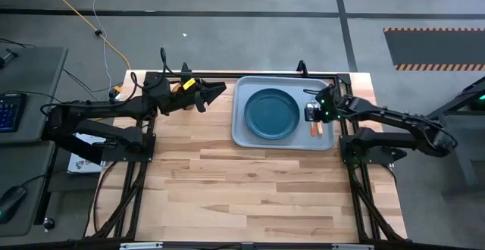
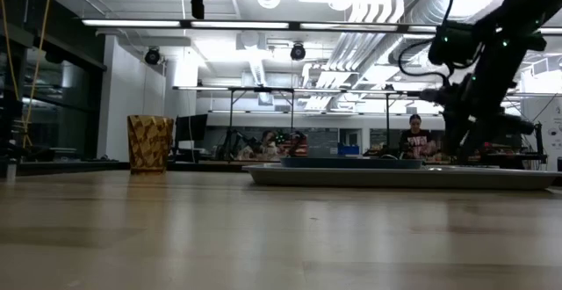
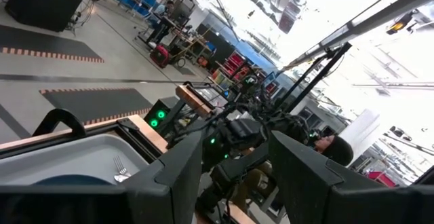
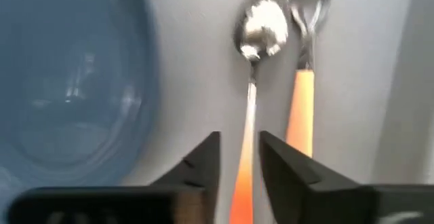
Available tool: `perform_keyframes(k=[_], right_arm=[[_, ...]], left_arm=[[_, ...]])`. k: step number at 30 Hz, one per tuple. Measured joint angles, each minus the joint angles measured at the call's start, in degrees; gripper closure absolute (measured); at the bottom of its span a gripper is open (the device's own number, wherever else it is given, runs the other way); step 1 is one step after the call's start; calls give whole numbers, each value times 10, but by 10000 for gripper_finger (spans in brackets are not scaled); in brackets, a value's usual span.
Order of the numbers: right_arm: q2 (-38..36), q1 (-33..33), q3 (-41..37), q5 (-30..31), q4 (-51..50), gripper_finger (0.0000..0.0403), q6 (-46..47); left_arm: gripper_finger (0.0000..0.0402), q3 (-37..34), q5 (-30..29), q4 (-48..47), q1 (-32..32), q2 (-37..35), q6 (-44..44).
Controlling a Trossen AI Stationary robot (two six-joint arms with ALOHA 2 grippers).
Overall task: Pick and place plate/cup/fork/spoon on tray
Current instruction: Put the orange spoon on the blue tray to the right of the blue plate
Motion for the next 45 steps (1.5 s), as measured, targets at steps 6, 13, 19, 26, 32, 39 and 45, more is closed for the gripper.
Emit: perform_keyframes(k=[6, 13, 19, 26, 32, 39, 45], right_arm=[[24, 16, -29, 48, 63, 218, 28], [72, 27, -29, 71, 87, 221, 34], [108, 39, -29, 74, 105, 260, 34], [124, 57, -27, 101, 99, 338, 50], [67, 51, -29, 44, 87, 390, 48], [-77, 34, -31, -105, 169, 399, -23], [-133, 81, -69, -249, 520, 401, 72]], left_arm=[[238, 0, 0, 0, 0, 0, 0], [238, 0, 0, 0, 0, 0, 0], [238, 0, -2, 0, 0, 0, 0], [238, 0, -3, 0, 0, 0, 0], [238, 0, -3, 0, 0, 0, 2], [238, 0, -3, 0, 0, 0, 6], [238, 0, 10, 23, 0, 5, 20]])
